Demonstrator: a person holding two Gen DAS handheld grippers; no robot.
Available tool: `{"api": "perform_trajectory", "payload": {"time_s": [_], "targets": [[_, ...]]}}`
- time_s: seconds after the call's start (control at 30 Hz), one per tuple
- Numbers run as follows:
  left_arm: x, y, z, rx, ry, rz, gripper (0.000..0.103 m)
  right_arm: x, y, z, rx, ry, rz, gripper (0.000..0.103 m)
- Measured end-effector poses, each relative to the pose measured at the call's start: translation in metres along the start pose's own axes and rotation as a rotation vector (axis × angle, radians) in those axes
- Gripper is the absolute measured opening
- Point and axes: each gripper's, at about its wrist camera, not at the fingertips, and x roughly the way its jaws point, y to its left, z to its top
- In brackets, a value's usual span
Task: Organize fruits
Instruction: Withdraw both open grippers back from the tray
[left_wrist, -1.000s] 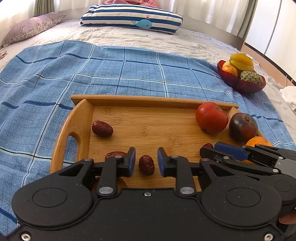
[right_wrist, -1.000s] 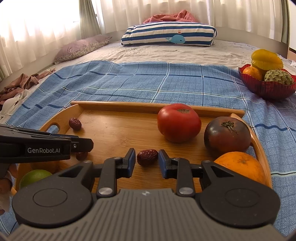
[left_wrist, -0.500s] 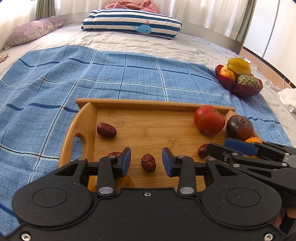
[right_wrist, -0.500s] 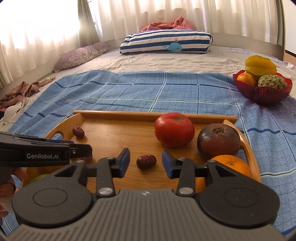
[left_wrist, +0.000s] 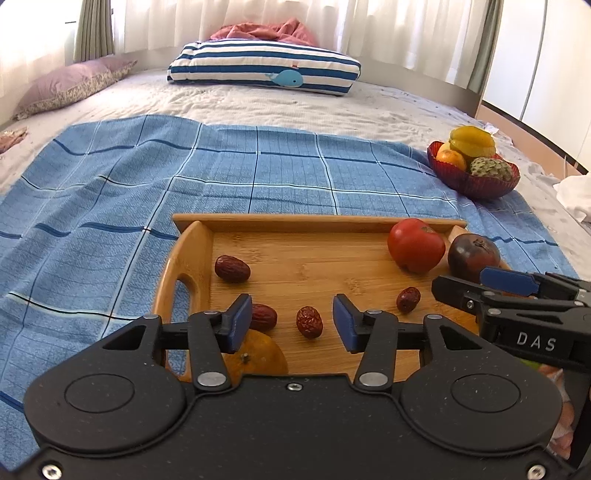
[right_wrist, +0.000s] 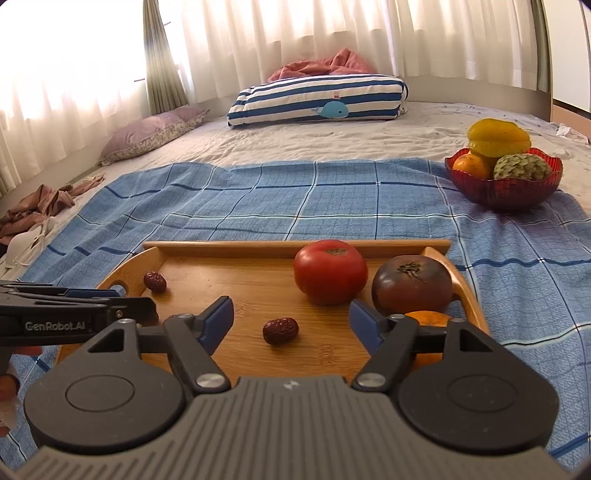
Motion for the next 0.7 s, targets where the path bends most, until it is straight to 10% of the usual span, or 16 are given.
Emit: {"api": "perform_trajectory", "payload": {"time_s": [0.7], "targets": [[-0.047,-0.016,-0.019,0.080,-0.092,0.003,0.082,-0.030,0.001,-0.013,-0.006,-0.049,-0.030,0.091]]}}
